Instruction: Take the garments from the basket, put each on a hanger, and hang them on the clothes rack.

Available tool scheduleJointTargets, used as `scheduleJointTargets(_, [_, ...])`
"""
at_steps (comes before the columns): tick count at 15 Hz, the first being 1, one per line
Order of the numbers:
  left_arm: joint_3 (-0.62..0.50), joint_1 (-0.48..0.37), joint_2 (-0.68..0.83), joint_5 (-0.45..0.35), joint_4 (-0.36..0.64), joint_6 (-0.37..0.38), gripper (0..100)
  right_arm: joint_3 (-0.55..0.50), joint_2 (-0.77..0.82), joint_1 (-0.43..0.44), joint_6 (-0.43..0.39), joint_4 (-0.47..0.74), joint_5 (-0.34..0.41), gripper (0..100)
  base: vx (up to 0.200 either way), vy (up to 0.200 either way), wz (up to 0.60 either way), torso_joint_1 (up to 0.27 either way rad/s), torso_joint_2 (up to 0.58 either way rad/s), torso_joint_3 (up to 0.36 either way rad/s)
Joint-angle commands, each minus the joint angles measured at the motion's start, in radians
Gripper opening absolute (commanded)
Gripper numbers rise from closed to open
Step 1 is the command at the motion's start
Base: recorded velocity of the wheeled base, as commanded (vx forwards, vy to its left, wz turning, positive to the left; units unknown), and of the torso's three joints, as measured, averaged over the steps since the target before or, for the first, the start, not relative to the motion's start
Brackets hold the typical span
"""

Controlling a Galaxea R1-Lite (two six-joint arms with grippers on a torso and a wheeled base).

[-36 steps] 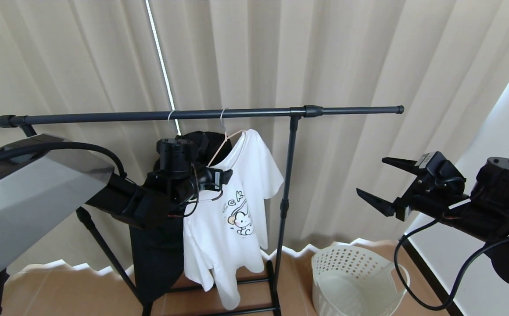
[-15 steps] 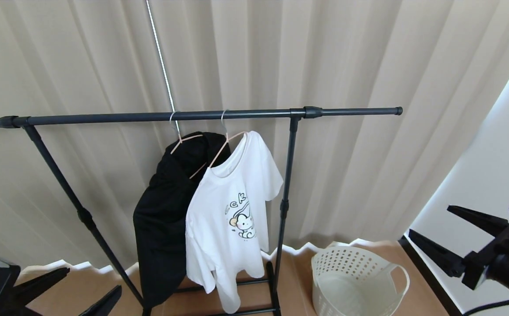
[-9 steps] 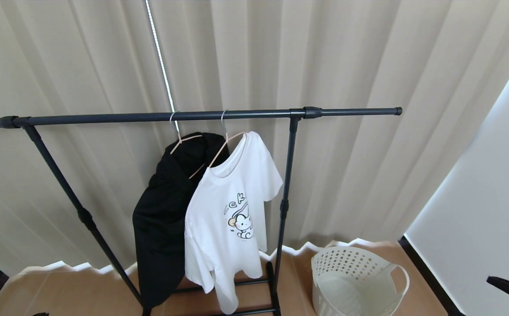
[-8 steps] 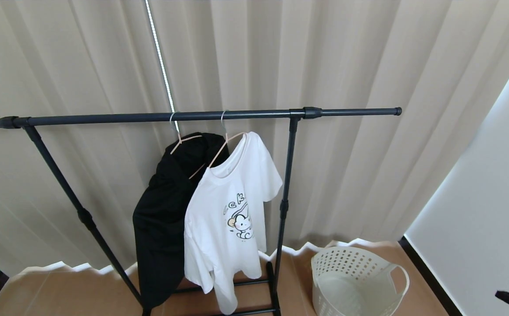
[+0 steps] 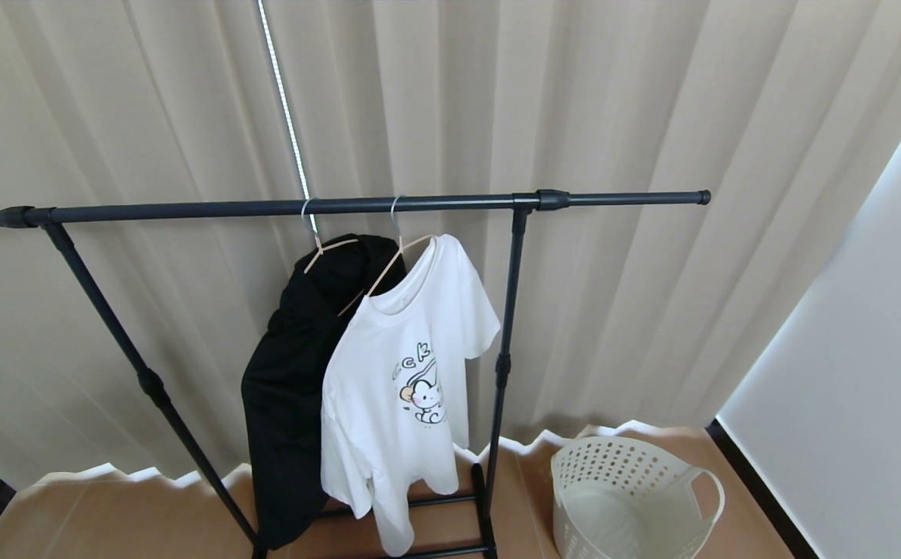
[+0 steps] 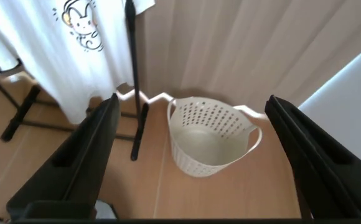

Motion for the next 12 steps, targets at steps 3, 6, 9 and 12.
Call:
scheduleJointTargets(3, [-0.003,0.097,-0.252,-0.028,-0.002,0.077,100,-0.001,-0.139,-0.029,-0.002,0.003,-0.006,100,0.0,0.0,0.0,0.0,0.0,0.0])
scheduleJointTargets(6, [-0.004,0.103,-0.241,-0.022,0.006,-0.013,100,0.0,-0.139,-0.032,0.023,0.001,-0.024,100,0.0,0.0,0.0,0.0,0.0,0.0])
scheduleJointTargets(9, [-0.004,0.249,-0.25,-0.027,0.007,0.036,100,0.0,-0.139,-0.032,0.032,0.001,-0.064,100,0.0,0.0,0.0,0.0,0.0,0.0])
scheduleJointTargets(12, [0.002,0.221,-0.272,-0.058,0.015,-0.124,100,-0.001,-0.139,-0.032,0.079,-0.001,-0.056,100,0.0,0.0,0.0,0.0,0.0,0.0])
